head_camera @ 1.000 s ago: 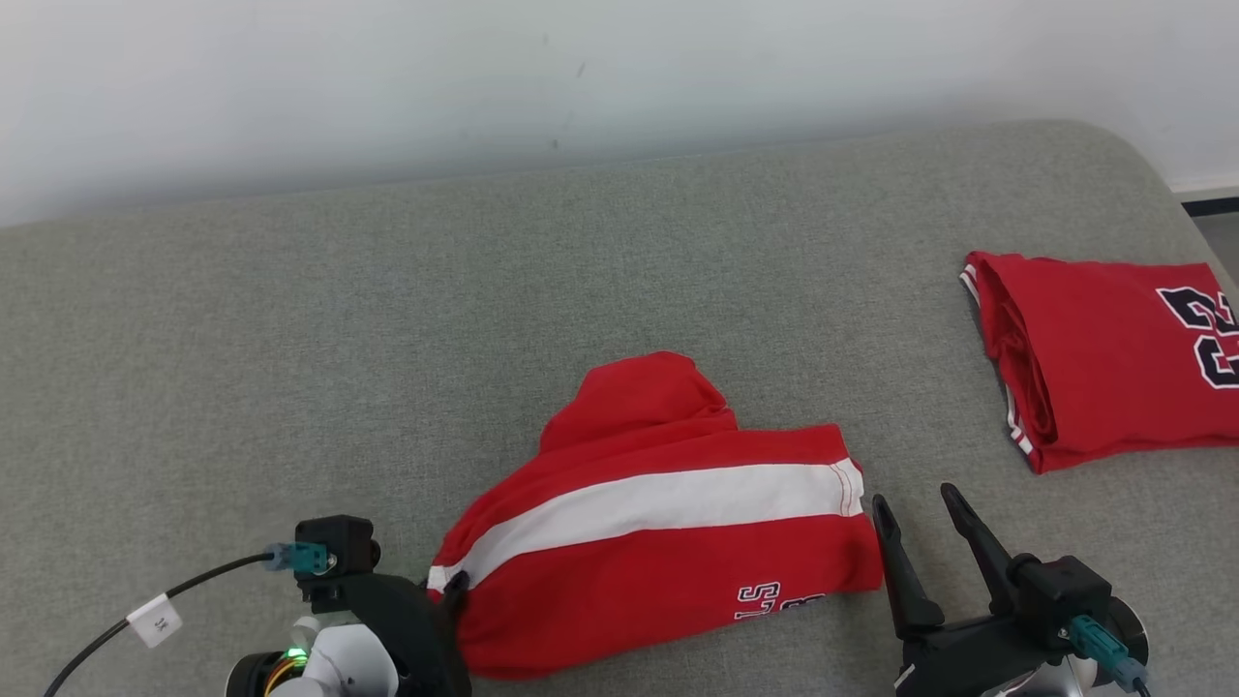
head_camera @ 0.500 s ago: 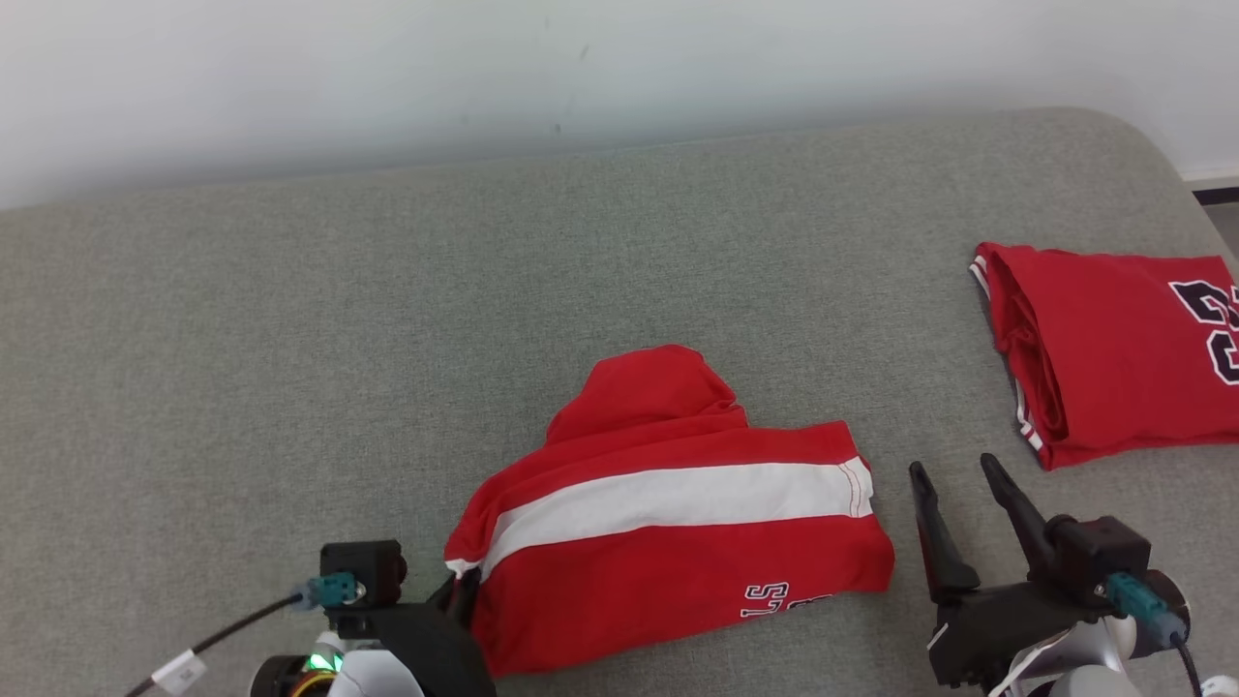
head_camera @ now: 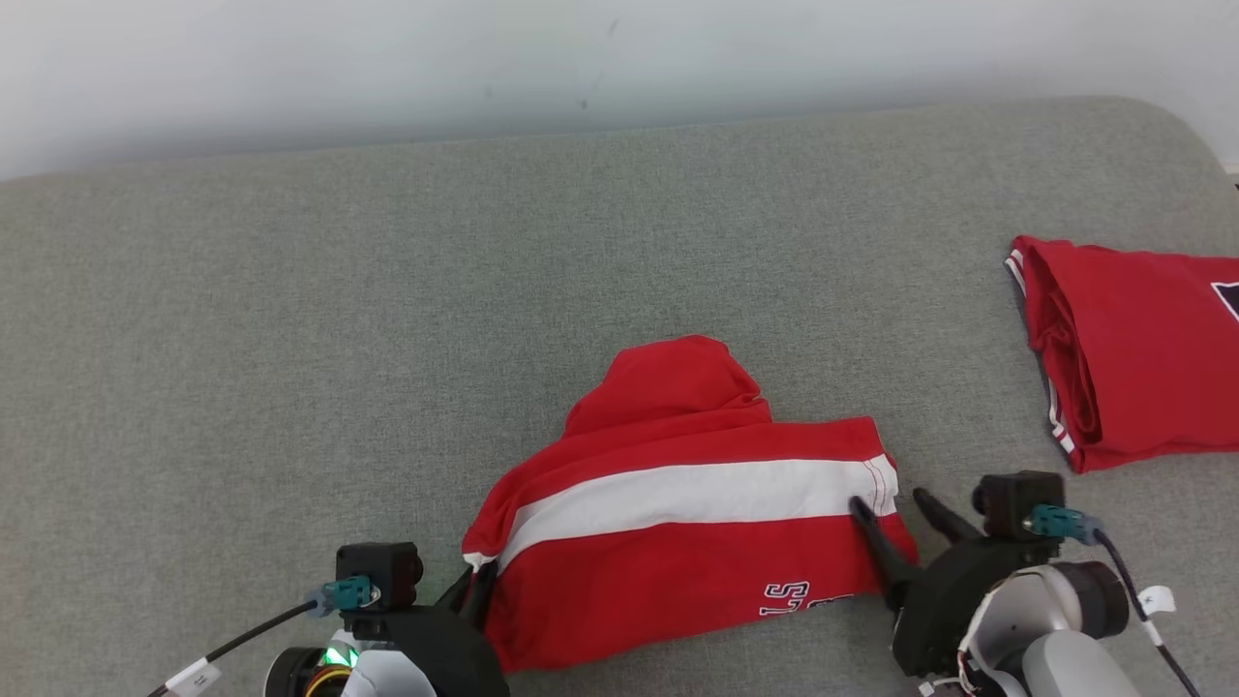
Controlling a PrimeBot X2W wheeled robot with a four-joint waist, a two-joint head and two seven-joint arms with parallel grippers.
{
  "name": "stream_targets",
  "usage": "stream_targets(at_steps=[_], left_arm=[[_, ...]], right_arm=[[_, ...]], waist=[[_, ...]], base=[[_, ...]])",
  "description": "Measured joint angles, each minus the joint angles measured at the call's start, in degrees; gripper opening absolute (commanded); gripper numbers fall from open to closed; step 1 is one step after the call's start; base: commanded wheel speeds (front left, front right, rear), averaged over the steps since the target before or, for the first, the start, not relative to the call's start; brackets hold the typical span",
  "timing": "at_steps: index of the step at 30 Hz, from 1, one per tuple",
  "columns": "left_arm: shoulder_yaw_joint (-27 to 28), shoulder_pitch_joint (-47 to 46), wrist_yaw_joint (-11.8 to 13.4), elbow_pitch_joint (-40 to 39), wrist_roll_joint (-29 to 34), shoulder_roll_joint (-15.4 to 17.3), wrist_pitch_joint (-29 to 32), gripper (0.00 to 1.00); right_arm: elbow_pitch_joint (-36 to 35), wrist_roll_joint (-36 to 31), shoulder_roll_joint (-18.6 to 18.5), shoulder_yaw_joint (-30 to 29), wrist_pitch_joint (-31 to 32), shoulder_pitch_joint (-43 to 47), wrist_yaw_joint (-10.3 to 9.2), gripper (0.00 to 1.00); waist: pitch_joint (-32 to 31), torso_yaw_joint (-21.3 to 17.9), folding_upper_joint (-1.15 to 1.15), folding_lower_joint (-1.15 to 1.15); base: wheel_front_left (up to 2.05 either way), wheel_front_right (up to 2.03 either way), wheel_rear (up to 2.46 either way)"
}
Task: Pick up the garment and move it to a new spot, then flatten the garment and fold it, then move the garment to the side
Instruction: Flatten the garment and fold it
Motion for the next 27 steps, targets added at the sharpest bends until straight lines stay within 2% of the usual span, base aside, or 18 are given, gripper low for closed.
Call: stream_targets(at_steps=[12,15,20,23,27], left_arm=[[-0.68,-0.97,-1.19,2.11,-0.13,-0.48,-1.76,0.00],[-0.73,-1.07,-1.54,2.72,-0.26,-0.54,-2.26,0.00],[-0.70,-1.14,-1.58,3.69,-0.40,-0.67,-2.76,0.00],[-0.68,-1.14,-1.63,4.16,-0.57,-0.66,-2.96,0.00],[-0.69,-1.17,-1.80,4.70,-0.78,-0.64,-3.28,0.00]], right_arm=[[4.58,3.00,-1.15,5.11,0.69,-3.16,0.00,1.00],[4.63,3.48,-1.29,6.05,-0.23,-3.28,0.00,0.98],[4.20,3.90,-1.90,7.06,-1.00,-3.01,0.00,1.00],[3.47,3.93,-2.00,8.08,-1.62,-2.83,0.00,0.96],[1.94,4.46,-1.87,9.21,-1.69,-2.70,0.00,0.95]], waist=[[0.33,0.50,0.00,0.00],[0.27,0.60,0.00,0.00],[-0.18,0.61,0.00,0.00],[-0.43,0.43,0.00,0.00],[-0.79,0.25,0.00,0.00]], base=[[0.00,0.00,0.00],[0.00,0.00,0.00],[0.00,0.00,0.00],[0.00,0.00,0.00],[0.00,0.00,0.00]])
